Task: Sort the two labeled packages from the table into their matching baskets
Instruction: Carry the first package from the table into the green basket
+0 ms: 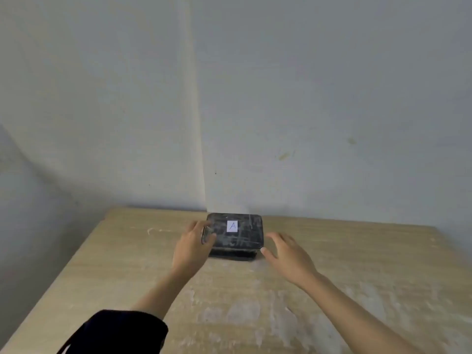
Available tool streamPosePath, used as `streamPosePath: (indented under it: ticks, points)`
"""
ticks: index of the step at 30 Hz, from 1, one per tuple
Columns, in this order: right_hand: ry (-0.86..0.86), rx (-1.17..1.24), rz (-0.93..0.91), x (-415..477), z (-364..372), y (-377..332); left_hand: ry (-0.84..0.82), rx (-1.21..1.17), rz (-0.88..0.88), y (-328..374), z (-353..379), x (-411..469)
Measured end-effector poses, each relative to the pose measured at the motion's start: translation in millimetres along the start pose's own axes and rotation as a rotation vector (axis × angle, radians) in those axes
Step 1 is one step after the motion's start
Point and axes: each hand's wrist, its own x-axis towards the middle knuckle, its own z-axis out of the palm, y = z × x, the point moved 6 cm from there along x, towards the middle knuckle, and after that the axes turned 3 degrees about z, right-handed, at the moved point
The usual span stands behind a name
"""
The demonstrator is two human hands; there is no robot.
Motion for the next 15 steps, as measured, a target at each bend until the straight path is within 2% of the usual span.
streamPosePath:
  ticks: [3, 6, 11, 15]
  points:
    - [-0.024, 0.024, 0.064, 15, 31, 5, 0.000, -0.081, -0.132, -44, 23, -4]
    - [0.013, 0.073, 0.110, 29, 56, 6, -0.074, -0.122, -0.239, -84, 51, -9]
    - [0.210, 0.126, 0.157, 61, 66, 1, -0.127, -0.269, -0.263, -108, 77, 0]
    - [0.227, 0.204, 0.220, 93, 70, 1, -0.107, -0.336, -0.268, -111, 83, 4]
